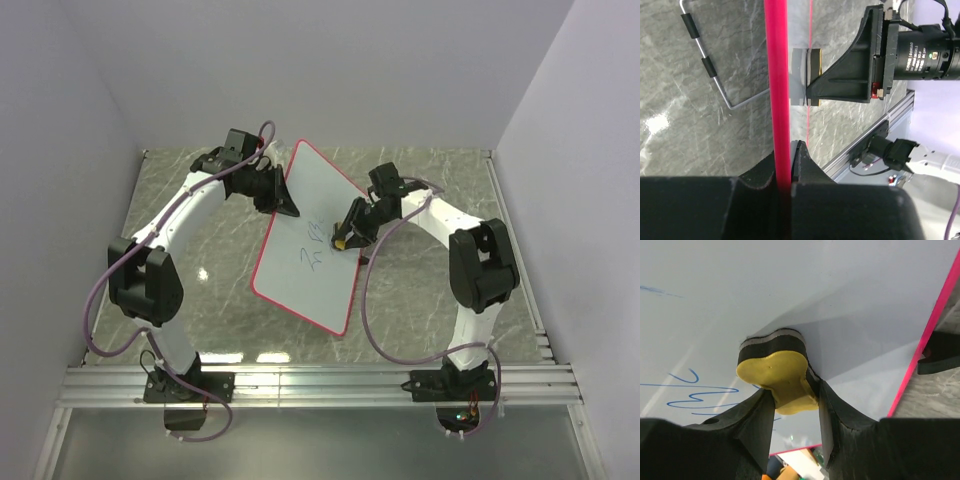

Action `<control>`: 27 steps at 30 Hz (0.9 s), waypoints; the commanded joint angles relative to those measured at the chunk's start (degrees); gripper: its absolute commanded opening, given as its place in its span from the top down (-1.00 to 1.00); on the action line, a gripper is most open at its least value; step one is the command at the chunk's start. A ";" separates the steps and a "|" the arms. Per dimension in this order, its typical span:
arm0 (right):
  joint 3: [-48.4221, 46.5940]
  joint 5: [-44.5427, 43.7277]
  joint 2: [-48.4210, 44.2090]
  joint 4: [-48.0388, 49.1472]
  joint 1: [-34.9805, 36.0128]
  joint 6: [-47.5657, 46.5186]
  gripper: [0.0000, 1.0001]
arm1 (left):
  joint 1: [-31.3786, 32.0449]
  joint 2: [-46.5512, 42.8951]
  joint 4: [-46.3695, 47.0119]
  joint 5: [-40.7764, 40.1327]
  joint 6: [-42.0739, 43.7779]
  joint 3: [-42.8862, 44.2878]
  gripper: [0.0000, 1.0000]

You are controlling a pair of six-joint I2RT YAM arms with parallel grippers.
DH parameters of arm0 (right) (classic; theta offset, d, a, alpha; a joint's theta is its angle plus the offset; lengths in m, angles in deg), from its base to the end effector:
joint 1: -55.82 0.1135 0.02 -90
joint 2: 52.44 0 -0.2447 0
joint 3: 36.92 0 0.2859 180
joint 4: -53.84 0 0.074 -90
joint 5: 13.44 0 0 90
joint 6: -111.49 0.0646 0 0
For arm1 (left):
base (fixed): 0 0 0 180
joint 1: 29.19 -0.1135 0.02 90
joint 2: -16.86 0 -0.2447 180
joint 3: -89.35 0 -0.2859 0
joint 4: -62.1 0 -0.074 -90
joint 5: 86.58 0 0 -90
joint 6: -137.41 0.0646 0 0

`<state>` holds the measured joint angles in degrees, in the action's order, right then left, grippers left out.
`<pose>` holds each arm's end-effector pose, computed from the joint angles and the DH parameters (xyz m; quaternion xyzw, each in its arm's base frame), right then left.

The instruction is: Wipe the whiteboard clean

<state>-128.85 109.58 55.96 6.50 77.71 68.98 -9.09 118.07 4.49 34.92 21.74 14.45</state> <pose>0.3840 0.1922 0.1496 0.1441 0.9249 0.3512 0.0211 0.3915 -0.1792 0.2689 0.0400 0.9176 -0.3542 0.1758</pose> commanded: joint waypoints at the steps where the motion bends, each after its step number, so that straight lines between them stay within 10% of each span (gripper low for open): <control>1: 2.83 -3.31 3.75 1.39 4.56 -0.99 1.00 | 3.90 1.36 -0.74 -14.81 14.33 -1.93 0.99; 17: -29.00 -4.27 8.05 -5.12 15.73 3.58 1.00 | 3.90 2.59 -1.70 -16.39 12.14 -0.18 0.99; 27: -0.46 -8.05 2.61 3.66 11.42 2.44 1.00 | 3.81 1.27 -2.05 -16.21 11.35 -0.44 0.99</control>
<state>-139.36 105.90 54.17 4.97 88.07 71.38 -9.00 118.07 4.23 35.10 23.88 14.69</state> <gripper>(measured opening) 0.431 0.082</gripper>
